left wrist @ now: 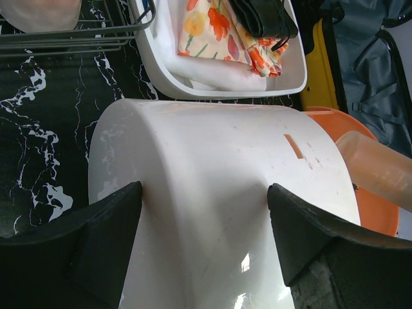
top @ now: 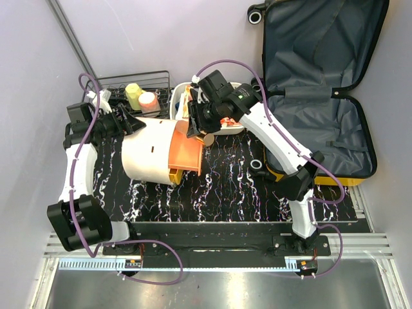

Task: Open, take out, and arrange the luggage

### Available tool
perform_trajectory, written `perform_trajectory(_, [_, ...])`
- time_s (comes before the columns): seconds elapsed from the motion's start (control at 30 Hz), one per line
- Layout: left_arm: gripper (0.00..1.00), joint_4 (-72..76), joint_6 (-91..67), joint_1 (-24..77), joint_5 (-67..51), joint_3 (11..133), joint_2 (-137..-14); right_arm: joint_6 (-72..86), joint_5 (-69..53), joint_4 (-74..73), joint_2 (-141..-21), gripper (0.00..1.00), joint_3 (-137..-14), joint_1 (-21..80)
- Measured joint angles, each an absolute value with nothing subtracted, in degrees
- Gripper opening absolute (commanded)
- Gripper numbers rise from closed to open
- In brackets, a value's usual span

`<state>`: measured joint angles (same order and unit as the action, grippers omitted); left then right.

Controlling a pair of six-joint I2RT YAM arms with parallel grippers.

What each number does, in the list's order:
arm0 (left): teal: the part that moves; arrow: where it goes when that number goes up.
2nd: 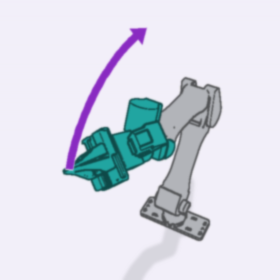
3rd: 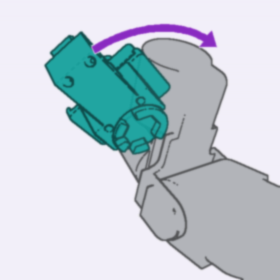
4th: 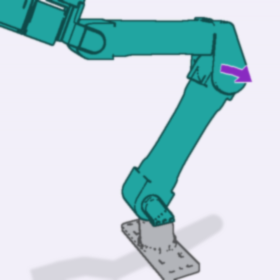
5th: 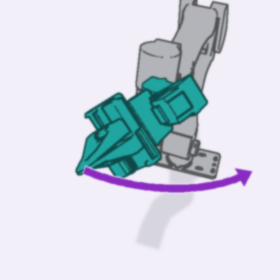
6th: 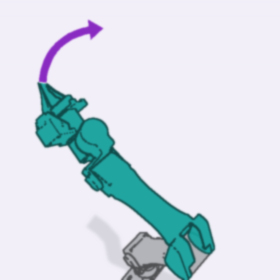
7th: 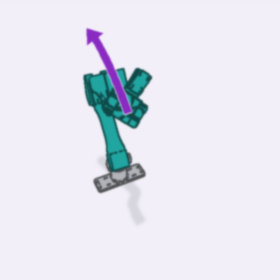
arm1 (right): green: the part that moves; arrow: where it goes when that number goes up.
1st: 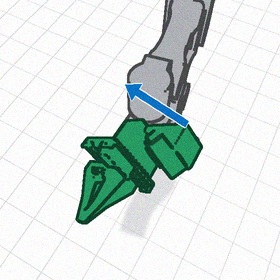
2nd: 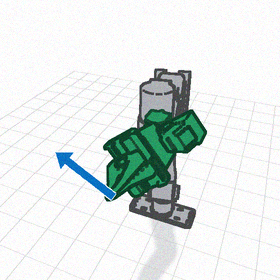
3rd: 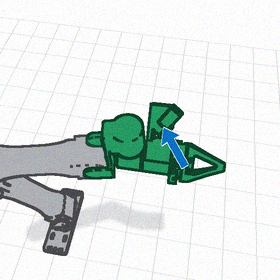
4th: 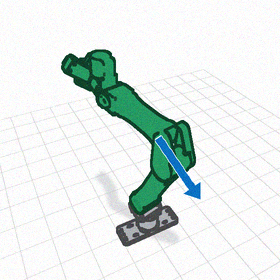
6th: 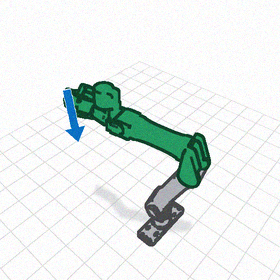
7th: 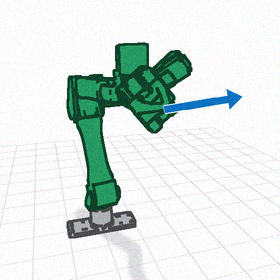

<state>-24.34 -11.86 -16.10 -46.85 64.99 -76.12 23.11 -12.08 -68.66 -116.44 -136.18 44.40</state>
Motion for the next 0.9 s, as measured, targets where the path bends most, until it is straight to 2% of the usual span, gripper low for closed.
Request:
perform_trajectory(0.67, [0.79, -20.64, -13.30, -16.10, -47.42, 63.55, -76.60, 23.81, -12.29, -67.90, -125.86, 0.00, -142.82, 46.85])
perform_trajectory(0.8, [0.79, -19.90, -13.43, -16.10, -47.59, 63.33, -76.71, 23.70, -12.95, -67.02, -126.98, 0.37, -144.03, 47.20])
perform_trajectory(0.87, [0.79, -19.75, -13.43, -16.10, -47.70, 63.33, -76.88, 23.62, -13.19, -66.67, -127.59, 0.40, -144.55, 47.31])
perform_trajectory(0.9, [0.79, -19.57, -13.45, -16.10, -47.81, 63.33, -76.99, 23.57, -13.26, -66.43, -127.96, 0.48, -144.75, 47.37])
